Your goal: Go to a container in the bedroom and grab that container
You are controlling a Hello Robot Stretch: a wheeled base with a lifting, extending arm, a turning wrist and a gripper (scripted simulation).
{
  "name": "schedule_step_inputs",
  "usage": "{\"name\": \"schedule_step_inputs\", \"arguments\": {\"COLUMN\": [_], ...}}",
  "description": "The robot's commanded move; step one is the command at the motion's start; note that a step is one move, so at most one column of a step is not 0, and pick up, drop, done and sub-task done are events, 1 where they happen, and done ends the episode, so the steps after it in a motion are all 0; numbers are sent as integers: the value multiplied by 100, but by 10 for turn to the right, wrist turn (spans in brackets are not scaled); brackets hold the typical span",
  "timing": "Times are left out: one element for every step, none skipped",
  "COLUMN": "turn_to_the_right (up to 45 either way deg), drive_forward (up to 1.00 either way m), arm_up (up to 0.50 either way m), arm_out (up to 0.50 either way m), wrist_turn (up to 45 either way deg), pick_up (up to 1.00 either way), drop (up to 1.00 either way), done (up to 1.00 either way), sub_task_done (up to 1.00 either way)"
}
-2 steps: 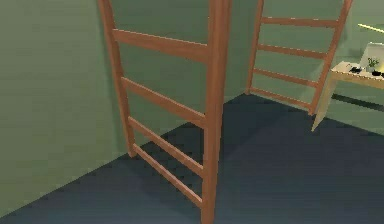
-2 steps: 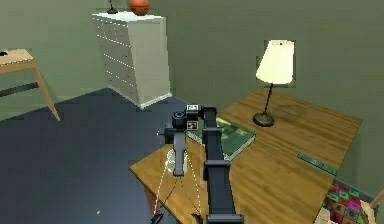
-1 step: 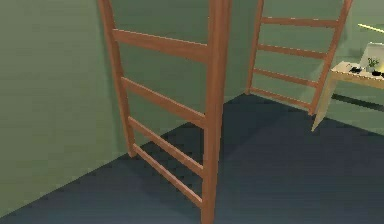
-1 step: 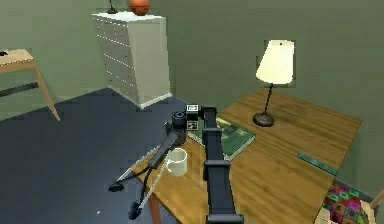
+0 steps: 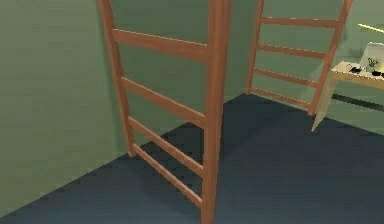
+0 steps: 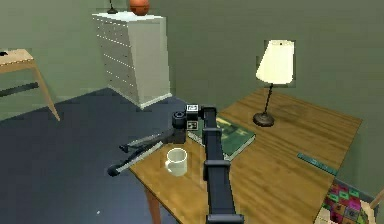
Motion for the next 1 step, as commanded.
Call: {"name": "schedule_step_inputs", "arguments": {"turn_to_the_right": [0], "drive_forward": [0], "arm_up": [0], "arm_out": [0], "wrist_turn": [450], "pick_up": [0], "drop": [0], "done": [0], "sub_task_done": [0]}}
